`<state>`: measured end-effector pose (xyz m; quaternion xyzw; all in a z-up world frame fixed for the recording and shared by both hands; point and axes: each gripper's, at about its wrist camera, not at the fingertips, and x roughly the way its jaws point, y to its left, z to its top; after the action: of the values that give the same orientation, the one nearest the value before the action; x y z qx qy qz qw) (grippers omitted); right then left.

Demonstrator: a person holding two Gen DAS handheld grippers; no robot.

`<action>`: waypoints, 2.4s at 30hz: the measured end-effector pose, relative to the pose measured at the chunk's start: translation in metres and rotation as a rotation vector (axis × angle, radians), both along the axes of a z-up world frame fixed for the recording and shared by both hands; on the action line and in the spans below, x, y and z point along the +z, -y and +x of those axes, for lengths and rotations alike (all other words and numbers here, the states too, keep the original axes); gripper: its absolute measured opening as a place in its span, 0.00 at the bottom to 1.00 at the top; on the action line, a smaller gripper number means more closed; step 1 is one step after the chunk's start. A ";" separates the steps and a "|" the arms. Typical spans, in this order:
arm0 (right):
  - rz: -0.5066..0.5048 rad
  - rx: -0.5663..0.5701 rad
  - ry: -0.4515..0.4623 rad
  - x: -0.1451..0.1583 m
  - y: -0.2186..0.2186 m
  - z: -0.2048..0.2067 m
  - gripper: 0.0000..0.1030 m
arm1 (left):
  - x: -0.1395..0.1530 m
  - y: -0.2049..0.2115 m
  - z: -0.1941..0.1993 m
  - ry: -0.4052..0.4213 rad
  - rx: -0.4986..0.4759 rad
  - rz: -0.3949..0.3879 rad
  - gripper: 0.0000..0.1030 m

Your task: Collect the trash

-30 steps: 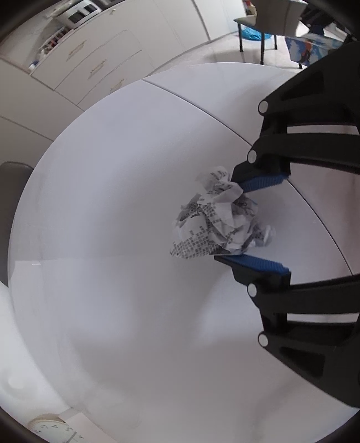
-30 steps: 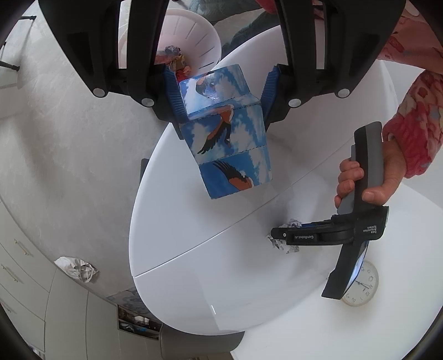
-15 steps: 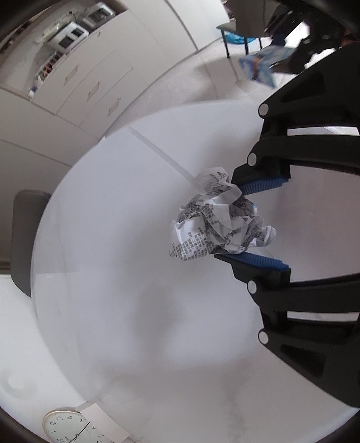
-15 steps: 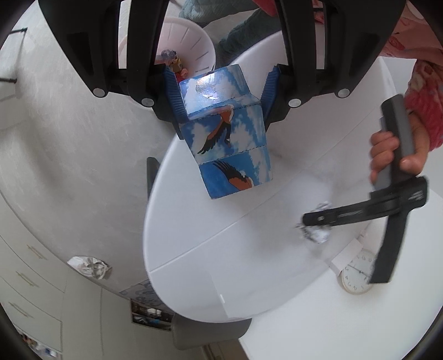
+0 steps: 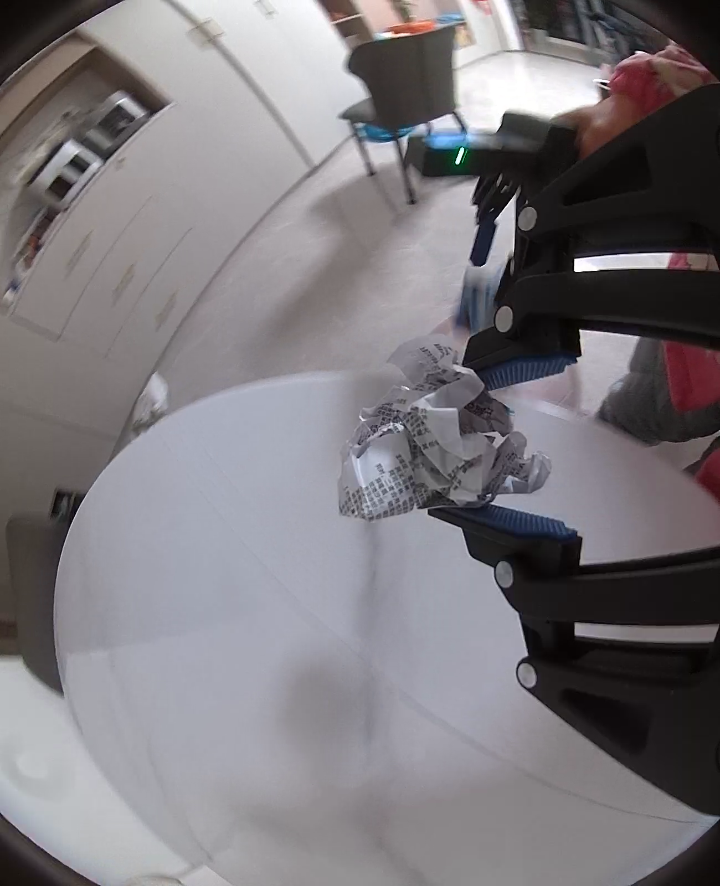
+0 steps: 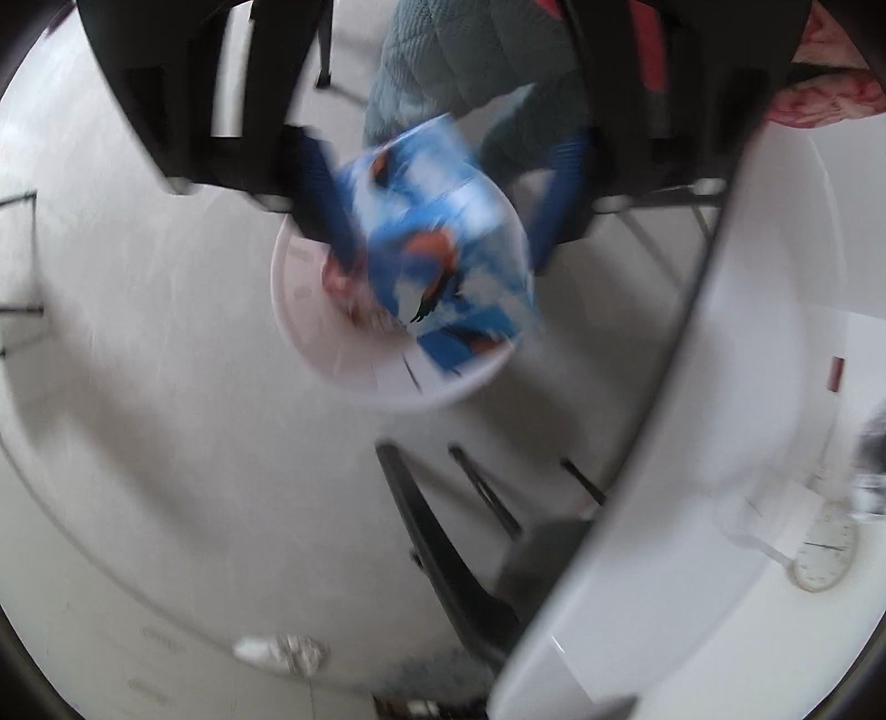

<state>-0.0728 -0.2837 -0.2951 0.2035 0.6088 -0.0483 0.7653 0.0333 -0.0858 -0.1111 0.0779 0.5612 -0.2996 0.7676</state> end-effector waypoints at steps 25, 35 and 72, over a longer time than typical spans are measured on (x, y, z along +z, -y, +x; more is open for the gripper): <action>-0.006 -0.158 -0.045 0.004 0.080 -0.078 0.94 | -0.102 0.122 -0.079 -0.180 -0.212 0.199 0.86; -0.085 -0.036 0.091 0.077 0.041 -0.023 0.94 | -0.019 0.083 -0.054 0.011 -0.045 0.137 0.88; -0.294 0.389 0.643 0.368 -0.193 0.133 0.98 | 0.210 -0.192 -0.018 0.441 0.690 0.058 0.92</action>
<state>0.0597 -0.0911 0.0732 -0.0227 0.3520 0.0771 0.9326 0.0157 0.1060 0.0988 -0.0309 0.3844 0.0154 0.9225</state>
